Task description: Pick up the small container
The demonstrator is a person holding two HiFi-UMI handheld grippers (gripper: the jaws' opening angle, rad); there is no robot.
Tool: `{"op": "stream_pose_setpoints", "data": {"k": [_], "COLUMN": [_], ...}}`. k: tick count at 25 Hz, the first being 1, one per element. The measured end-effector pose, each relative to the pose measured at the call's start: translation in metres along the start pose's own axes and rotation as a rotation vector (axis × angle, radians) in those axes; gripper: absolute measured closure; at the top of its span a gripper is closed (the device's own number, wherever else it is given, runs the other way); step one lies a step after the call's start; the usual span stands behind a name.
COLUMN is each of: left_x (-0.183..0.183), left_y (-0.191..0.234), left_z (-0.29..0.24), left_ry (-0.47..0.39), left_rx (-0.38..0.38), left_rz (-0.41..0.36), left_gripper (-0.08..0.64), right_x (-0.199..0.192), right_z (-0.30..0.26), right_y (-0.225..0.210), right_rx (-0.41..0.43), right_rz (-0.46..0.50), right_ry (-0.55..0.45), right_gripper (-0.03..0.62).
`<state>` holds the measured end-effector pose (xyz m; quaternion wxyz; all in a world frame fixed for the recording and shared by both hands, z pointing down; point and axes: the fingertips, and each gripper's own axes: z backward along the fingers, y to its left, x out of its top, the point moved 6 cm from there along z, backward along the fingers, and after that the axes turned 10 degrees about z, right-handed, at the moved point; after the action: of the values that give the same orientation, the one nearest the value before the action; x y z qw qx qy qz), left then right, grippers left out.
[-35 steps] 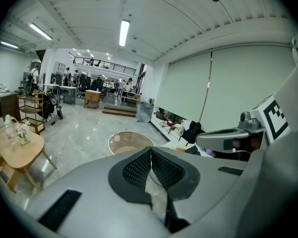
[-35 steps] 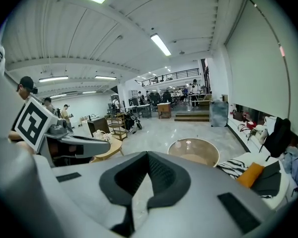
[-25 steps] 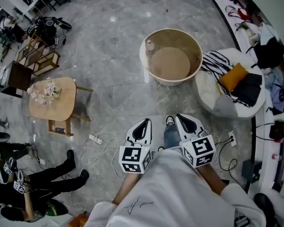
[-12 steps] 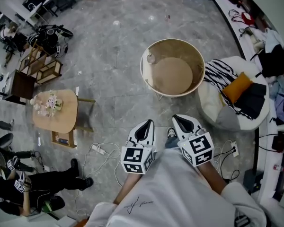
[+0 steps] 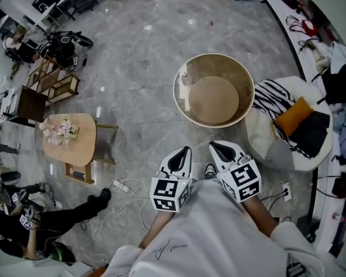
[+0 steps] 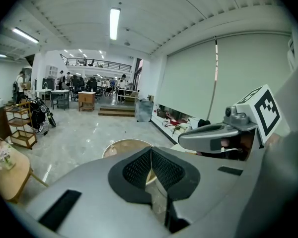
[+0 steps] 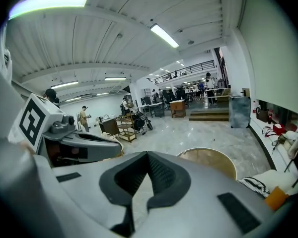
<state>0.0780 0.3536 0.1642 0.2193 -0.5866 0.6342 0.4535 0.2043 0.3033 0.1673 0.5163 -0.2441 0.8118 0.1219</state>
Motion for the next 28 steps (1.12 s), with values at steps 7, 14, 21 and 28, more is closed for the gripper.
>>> {"op": "stream_pose_setpoints", "data": {"k": [7, 14, 21, 28], "left_x": [0.001, 0.010, 0.039, 0.065], "left_y": [0.007, 0.011, 0.033, 0.063], "left_z": [-0.006, -0.022, -0.050, -0.075], "left_ry": [-0.005, 0.005, -0.005, 0.005], "left_rx": [0.025, 0.002, -0.033, -0.068], "left_rz": [0.037, 0.062, 0.061, 0.065], "left_gripper": [0.542, 0.543, 0.543, 0.543], "right_x": [-0.008, -0.005, 0.017, 0.037], "right_z": [-0.008, -0.020, -0.045, -0.084], "right_y": [-0.009, -0.018, -0.041, -0.052], "right_rx": [0.004, 0.002, -0.041, -0.052], "right_rz": [0.000, 0.004, 0.004, 0.007], "right_ry": [0.021, 0.056, 0.053, 0.076], "right_gripper": [0.575, 0.575, 0.575, 0.575]}}
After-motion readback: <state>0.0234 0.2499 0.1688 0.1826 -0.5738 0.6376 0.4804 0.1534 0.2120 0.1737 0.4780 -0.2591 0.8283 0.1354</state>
